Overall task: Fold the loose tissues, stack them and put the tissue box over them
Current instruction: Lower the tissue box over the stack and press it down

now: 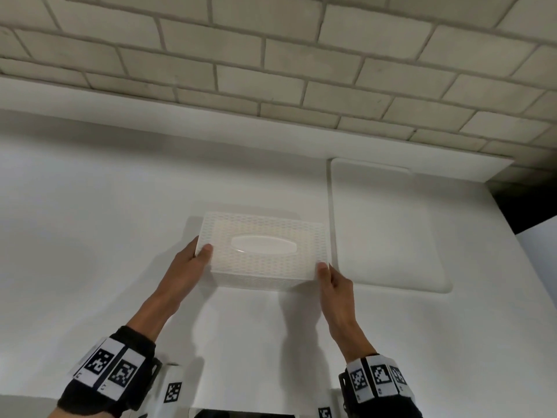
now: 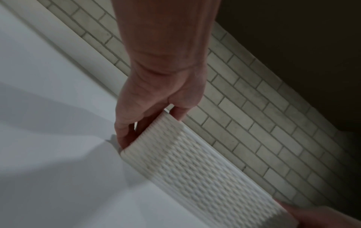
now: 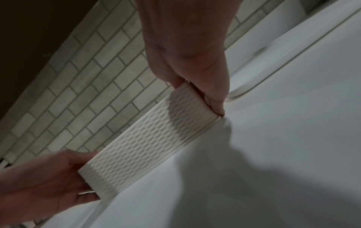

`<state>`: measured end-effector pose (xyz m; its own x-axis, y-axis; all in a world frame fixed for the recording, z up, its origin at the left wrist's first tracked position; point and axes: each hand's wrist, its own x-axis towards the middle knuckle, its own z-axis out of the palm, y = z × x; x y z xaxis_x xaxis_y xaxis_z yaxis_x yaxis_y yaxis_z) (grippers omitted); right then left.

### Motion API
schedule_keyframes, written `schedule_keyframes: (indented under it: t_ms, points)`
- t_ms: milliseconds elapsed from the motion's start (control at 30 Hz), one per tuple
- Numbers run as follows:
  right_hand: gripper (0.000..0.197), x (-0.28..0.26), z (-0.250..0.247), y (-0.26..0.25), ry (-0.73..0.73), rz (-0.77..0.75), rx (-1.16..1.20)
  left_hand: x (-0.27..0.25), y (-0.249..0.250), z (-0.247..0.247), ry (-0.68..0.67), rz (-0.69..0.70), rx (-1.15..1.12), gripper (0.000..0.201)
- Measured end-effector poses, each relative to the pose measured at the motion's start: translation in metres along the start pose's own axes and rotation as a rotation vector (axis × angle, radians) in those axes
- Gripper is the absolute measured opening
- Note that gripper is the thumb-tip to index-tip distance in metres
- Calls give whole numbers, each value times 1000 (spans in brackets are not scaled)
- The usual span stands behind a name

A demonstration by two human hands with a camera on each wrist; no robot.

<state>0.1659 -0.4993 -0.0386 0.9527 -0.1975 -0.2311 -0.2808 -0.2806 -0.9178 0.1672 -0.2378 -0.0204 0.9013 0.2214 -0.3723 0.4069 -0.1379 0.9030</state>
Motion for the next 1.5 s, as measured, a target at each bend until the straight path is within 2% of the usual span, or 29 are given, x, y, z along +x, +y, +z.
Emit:
schedule_keyframes:
  t_ms: [133,200,333,400,467,500,567,600,667,867,1033,1167,1300,1500]
  points:
    - [37,2,-1,4,-13,-25,-115,-2,0,6,21,6,26,38]
    - [38,3,-4,3,-11,-5,-123,-3,5,4,-13,3,38,38]
    - [34,4,-9,-5,3,40,-104,3,8,-5,-61,-76,74,48]
    - [41,5,-9,-15,132,-43,-192,7,10,-9,83,43,309,58]
    - [27,7,-2,-34,236,-291,-284,11,19,-5,228,350,496,44]
    - [16,11,5,-41,190,-394,-340,14,25,1,218,482,529,32]
    - [12,19,25,-49,-38,-483,-468,20,33,16,90,606,603,17]
    - [14,23,34,-51,-146,-487,-528,22,35,23,10,615,662,15]
    - [20,30,46,-52,-243,-482,-603,29,37,33,-88,590,813,17]
    - [31,36,52,-53,-260,-460,-607,36,36,39,-83,600,975,33]
    - [22,37,49,-50,-240,-473,-568,40,47,48,-75,589,1077,31]
    - [23,38,52,-49,-225,-468,-556,45,54,50,-139,599,1129,23]
    - [24,40,54,-50,-230,-461,-577,47,53,50,-209,654,1154,11]
    - [22,40,53,-53,-262,-439,-581,50,47,46,-293,824,1239,15]
